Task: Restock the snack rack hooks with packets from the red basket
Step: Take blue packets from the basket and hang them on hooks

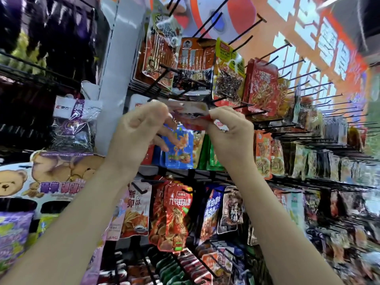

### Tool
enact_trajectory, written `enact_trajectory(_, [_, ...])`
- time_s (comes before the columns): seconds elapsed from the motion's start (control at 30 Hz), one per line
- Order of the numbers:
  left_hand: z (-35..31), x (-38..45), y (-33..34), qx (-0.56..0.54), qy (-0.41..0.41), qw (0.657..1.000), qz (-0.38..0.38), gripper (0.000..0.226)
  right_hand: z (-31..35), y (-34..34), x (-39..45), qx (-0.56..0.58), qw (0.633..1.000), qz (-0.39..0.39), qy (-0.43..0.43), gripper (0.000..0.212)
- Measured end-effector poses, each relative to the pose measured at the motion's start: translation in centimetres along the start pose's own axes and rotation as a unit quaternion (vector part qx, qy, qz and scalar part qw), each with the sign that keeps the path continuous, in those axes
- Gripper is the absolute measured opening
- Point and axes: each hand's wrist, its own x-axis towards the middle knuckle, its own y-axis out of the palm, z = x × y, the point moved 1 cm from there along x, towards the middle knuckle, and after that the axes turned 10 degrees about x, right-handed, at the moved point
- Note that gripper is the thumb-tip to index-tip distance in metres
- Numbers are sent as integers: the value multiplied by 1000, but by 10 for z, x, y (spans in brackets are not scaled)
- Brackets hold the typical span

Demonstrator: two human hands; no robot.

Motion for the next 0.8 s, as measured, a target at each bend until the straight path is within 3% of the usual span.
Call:
enact_trajectory(0.1, [-1, 6, 9, 91, 13, 992, -84, 7, 9, -6, 2, 148, 969, 99, 170, 9])
enact_trajectory(0.2, [-1, 13, 11, 115, -17, 986, -120, 25, 12, -7, 1, 222, 930, 156, 247, 5])
enact_trajectory(0.33, [1, 15, 9, 160, -23, 983, -87, 27, 5, 9, 9, 278, 903, 74, 319, 37])
enact_trajectory(0.47, [5, 24, -1, 141, -61, 983, -104, 12, 2, 38, 22, 310, 877, 48, 364, 45])
enact_trajectory(0.63, [10, 40, -12, 114, -68, 982, -135, 8, 0, 64, 34, 351, 852, 25, 388, 9])
enact_trajectory(0.8, [13, 55, -14, 117, -67, 977, -164, 17, -4, 79, 41, 374, 837, 6, 398, 6])
